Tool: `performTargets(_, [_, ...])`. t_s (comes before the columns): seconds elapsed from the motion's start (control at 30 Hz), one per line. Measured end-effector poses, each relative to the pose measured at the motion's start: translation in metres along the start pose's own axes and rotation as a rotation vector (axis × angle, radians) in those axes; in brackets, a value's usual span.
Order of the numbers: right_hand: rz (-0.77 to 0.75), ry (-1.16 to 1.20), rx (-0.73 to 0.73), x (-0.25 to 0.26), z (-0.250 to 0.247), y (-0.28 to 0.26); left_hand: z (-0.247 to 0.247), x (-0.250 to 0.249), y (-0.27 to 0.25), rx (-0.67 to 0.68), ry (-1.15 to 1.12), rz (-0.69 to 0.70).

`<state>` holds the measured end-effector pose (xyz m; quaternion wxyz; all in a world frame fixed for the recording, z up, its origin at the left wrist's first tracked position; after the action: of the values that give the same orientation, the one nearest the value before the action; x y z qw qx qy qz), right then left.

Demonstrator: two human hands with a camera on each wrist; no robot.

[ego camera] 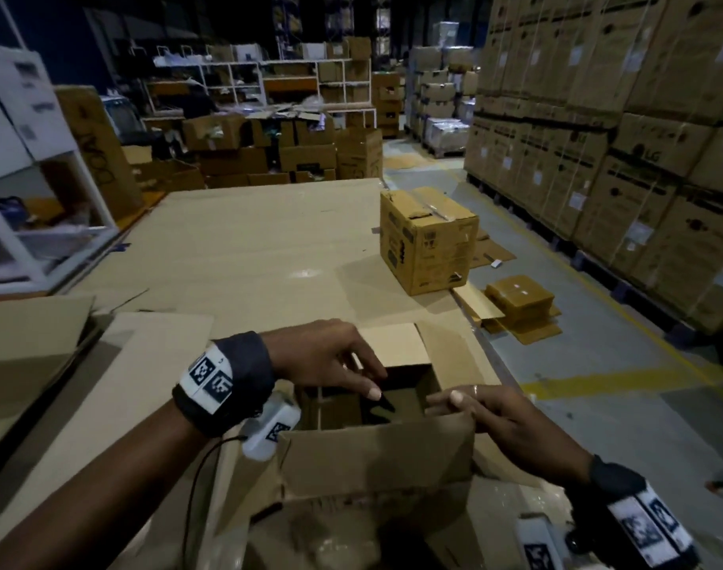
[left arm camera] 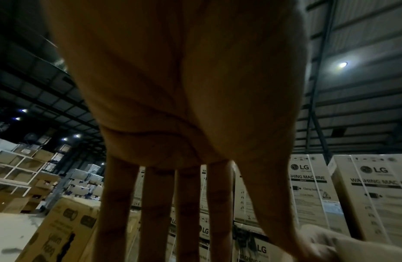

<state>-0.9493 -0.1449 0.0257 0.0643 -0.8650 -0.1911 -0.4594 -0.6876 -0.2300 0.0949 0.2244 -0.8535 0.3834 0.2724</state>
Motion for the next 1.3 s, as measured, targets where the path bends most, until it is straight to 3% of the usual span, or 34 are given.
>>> performTargets(0.2, [0.027, -0.178, 0.319, -0.007, 0.022, -0.031, 0.082, 0.014, -0.05, 0.1, -0.096, -0.023])
performTargets(0.3, [-0.044, -0.424, 0.371, -0.01, 0.039, -0.039, 0.116, 0.022, -0.065, 0.065, -0.066, -0.077])
performTargets(0.4, [-0.085, -0.572, 0.325, -0.012, 0.056, -0.044, 0.142, 0.031, -0.076, -0.099, -0.09, -0.116])
performTargets(0.5, [-0.12, -0.558, 0.226, -0.016, 0.073, -0.046, 0.163, 0.039, -0.085, -0.322, -0.05, -0.203])
performTargets(0.7, [-0.131, -0.595, -0.075, -0.043, 0.098, -0.047, 0.194, 0.035, -0.087, -0.603, 0.032, -0.255])
performTargets(0.83, [-0.058, -0.675, -0.151, -0.036, 0.105, -0.045, 0.19, 0.038, -0.085, -0.645, 0.06, -0.31])
performTargets(1.03, [-0.085, -0.689, -0.065, -0.002, 0.128, -0.026, 0.184, 0.033, -0.075, -0.58, -0.102, -0.309])
performTargets(1.3, [0.007, -0.792, -0.134, -0.032, 0.145, -0.018, 0.195, 0.031, -0.072, -0.705, -0.054, -0.297])
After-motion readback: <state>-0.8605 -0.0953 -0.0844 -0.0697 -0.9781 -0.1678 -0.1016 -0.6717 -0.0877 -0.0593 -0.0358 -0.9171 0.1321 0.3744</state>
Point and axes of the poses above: each hand's wrist, its own y-axis towards the middle knuckle, its own z-axis out of the palm, x = y × z, the point moved 2 cm from there along y, towards the middle knuckle, and after that the axes turned 12 degrees about -y, right-handed, at the moved point
